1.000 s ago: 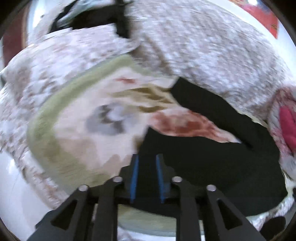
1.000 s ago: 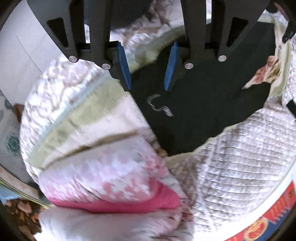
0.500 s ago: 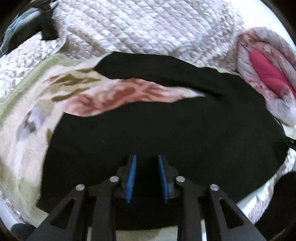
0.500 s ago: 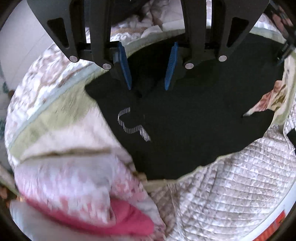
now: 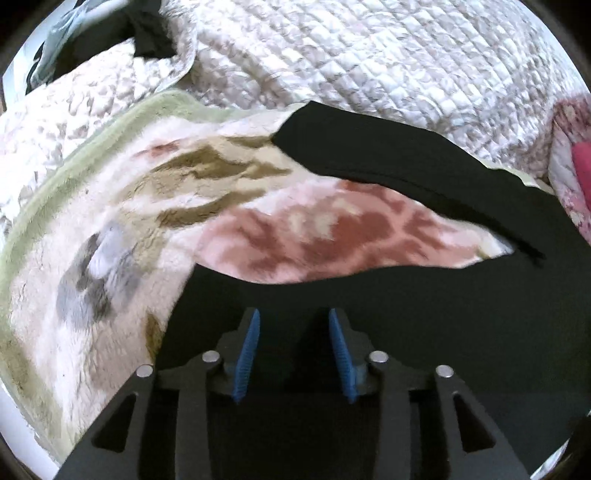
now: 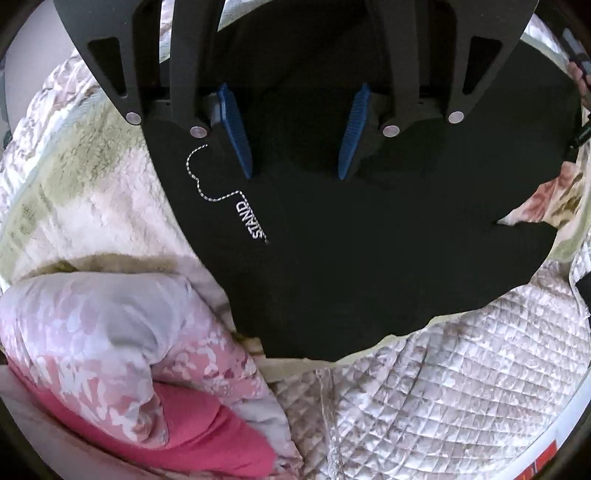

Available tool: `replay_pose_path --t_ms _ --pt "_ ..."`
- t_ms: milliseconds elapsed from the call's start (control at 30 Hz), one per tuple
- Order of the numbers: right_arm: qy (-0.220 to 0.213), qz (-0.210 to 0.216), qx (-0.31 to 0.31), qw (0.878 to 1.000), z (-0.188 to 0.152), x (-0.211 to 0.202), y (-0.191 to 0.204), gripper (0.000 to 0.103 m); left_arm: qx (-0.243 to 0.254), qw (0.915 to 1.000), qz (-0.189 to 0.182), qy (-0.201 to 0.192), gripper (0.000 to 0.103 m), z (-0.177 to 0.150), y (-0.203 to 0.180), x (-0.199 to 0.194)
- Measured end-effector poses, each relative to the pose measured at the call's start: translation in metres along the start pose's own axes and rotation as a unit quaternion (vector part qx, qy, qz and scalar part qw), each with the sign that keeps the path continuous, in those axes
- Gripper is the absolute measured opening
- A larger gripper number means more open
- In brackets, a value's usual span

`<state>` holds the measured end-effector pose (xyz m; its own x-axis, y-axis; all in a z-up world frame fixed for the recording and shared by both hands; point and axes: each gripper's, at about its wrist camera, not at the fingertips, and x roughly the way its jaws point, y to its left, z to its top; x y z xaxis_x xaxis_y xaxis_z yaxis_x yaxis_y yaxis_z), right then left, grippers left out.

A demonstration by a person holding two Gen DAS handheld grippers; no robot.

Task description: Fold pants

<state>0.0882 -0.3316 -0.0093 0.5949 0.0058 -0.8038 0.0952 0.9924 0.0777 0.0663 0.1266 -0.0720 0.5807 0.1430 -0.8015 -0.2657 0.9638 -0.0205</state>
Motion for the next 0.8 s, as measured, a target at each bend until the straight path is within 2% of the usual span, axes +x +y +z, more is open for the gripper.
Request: replay_pose_path --t_ms 100,233,567,667,800 --pt "-0.008 0.025 -0.011 1.0 -0.003 -0.016 0.006 0.049 -0.012 0.9999 0.005 0.006 0.044 0.004 0.007 -0.002" --pt "-0.016 0.049 -0.037 0.998 -0.012 -0.029 0.022 0.049 -0.012 0.9997 -0.02 -0.003 0.044 -0.001 0.001 -0.024" --pt "0.033 0.108 -0.101 0.988 -0.063 -0.014 0.072 0.049 0.044 0.9943 -0.097 -0.008 0.044 -0.042 -0.052 -0.07" --pt "0.053 0.096 -0.118 0.987 -0.071 -0.001 0.079 0.049 0.061 0.9935 -0.094 0.016 0.044 -0.054 -0.063 -0.059" --pt "0.045 0.105 -0.115 0.987 -0.064 -0.008 0.078 0.049 0.075 0.9934 -0.086 0.014 0.044 -0.054 -0.068 -0.059"
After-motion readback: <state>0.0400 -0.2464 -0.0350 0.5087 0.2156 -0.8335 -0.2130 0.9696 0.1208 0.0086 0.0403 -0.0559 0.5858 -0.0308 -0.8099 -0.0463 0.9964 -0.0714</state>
